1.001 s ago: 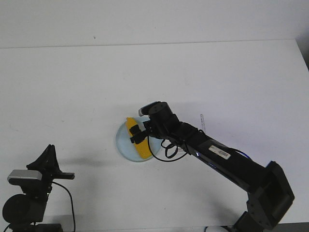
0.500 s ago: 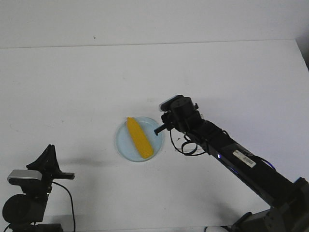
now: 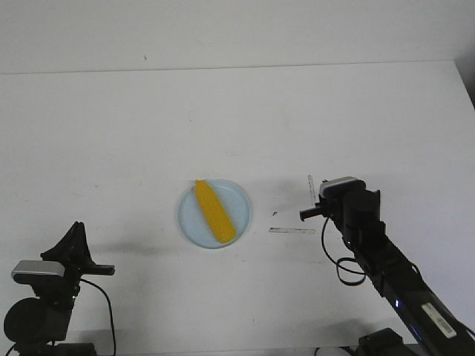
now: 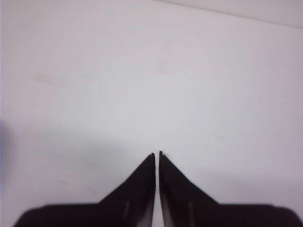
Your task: Place corn on plate with both arms
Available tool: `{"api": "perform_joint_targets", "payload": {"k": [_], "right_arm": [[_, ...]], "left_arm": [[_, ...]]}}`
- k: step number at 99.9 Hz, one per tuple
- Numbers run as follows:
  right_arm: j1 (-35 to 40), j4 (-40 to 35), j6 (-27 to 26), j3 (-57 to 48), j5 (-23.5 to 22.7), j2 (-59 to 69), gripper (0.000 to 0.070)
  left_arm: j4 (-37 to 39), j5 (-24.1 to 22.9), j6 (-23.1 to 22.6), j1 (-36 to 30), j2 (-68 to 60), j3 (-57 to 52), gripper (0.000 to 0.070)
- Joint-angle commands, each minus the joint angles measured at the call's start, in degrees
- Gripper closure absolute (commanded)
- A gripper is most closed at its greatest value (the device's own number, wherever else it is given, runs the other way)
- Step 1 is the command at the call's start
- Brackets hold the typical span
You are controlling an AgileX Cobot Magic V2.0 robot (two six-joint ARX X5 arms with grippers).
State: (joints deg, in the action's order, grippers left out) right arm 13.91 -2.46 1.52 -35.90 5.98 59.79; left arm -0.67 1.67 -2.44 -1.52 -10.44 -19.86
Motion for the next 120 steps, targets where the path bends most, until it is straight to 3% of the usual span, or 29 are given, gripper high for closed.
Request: {"api": "perform_joint_targets", "payload": {"k": [1, 20, 39, 49, 85, 120], "right_arm": [[-1.90, 0.39, 2.73, 2.47, 1.60, -3.15, 0.0690], [-8.37, -0.13, 3.43, 9.20, 0.81, -15.19, 0.0690], [-13.31, -0.37, 3.10, 15.30, -7.37, -28.48, 0.0690], [-14.56, -2.05, 2.84, 16.55, -8.85, -34.49, 0.0690], [-14.73, -1.88, 2.84, 16.52, -8.94, -49.92, 0.0690], [-14.73, -0.11, 2.84, 16.50, -8.96, -53.83, 0.0690]], "left_arm": [[0.63, 0.00, -0.79, 0.00, 0.13, -0.39, 0.0698], [0.63, -0.02, -0.79, 0.00, 0.13, -0.39, 0.0698], [0.63, 0.00, -0.79, 0.00, 0.13, -0.39, 0.0698], [0.63, 0.00, -0.79, 0.00, 0.13, -0.39, 0.0698], [0.63, 0.00, -0.79, 0.00, 0.13, -0.39, 0.0698], [0.63, 0.00, -0.79, 0.00, 0.13, -0.39, 0.0698]]}}
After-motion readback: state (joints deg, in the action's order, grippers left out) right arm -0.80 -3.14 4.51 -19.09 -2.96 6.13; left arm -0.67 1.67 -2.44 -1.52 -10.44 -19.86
